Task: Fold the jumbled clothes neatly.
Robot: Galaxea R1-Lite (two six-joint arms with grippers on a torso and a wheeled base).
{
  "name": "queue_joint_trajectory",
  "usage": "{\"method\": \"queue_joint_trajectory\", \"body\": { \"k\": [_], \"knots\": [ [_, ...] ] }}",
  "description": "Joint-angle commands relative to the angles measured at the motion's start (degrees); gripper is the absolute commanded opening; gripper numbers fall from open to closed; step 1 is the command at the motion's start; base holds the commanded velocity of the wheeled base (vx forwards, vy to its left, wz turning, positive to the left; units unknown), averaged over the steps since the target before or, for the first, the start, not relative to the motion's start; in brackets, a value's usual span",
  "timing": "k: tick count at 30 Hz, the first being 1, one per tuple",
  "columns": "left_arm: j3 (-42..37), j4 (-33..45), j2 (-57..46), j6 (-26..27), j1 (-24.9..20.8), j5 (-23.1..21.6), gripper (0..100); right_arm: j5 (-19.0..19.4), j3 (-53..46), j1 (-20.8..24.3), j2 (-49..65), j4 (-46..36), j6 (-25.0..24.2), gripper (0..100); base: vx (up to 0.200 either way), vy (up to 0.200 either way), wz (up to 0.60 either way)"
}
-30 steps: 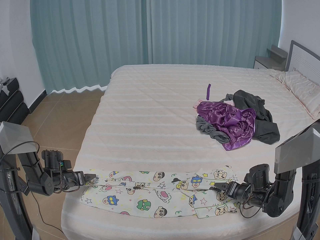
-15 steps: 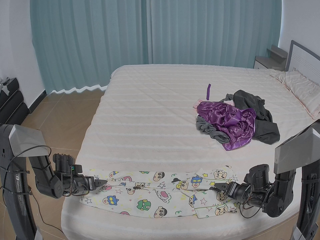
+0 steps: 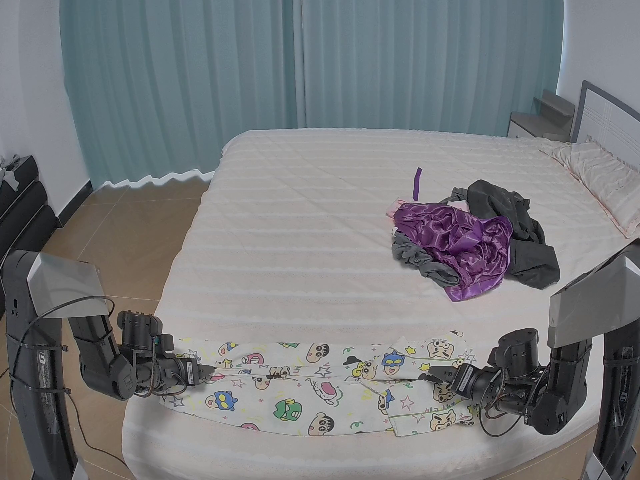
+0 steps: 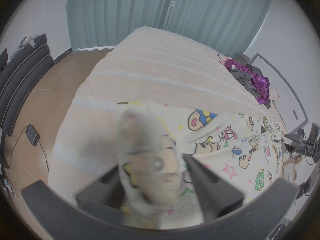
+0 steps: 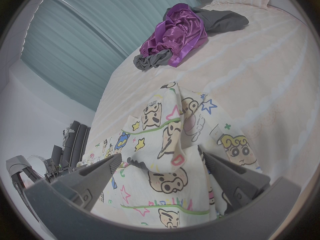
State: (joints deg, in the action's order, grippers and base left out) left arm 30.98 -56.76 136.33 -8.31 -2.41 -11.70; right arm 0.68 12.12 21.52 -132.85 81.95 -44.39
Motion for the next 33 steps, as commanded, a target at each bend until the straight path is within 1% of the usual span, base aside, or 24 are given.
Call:
{"method": "queue_joint_trajectory", "body": {
  "k": [1,10,16,22,23,28,30,31,33],
  "knots": [
    [-0.1,0.3,0.1,-0.1,-0.8,-0.1,0,0.0,0.0,-0.1,0.1,0.1,0.0,100,0.0,0.0,0.0],
    [-0.4,0.2,-1.7,-0.8,-0.2,-0.5,0,0.0,-0.7,-0.5,0.0,2.4,-0.1,100,0.0,0.0,0.0],
    [-1.4,0.8,-5.8,-1.7,2.1,-0.5,0,0.0,-0.6,-0.6,0.4,2.5,-0.1,100,0.0,0.0,0.0],
    [-1.4,6.1,-12.4,-1.6,7.9,-0.7,0,-0.1,-0.6,-1.2,1.7,3.2,-0.1,100,0.0,0.0,0.0],
    [-1.4,6.1,-12.4,-1.6,7.9,-0.7,0,-0.1,-0.6,-1.2,1.7,3.2,-0.1,100,0.0,0.0,0.0],
    [-0.6,8.9,-16.8,-1.4,13.6,-1.6,0,-0.1,-0.5,-2.4,2.2,3.3,-0.1,100,0.0,0.0,0.0],
    [-0.5,9.3,-17.2,-1.4,14.4,-1.9,0,-0.1,-0.5,-2.5,2.2,3.3,-0.1,100,0.0,0.0,0.0],
    [0.2,10.4,-18.6,-1.2,17.0,-2.8,0,-0.1,-0.3,-2.8,2.2,3.3,-0.1,100,0.0,0.0,0.0],
    [1.4,12.1,-19.7,-1.2,19.8,-3.5,0,-0.1,-0.3,-2.9,2.1,3.3,-0.1,100,0.0,0.0,0.0]
  ]
}}
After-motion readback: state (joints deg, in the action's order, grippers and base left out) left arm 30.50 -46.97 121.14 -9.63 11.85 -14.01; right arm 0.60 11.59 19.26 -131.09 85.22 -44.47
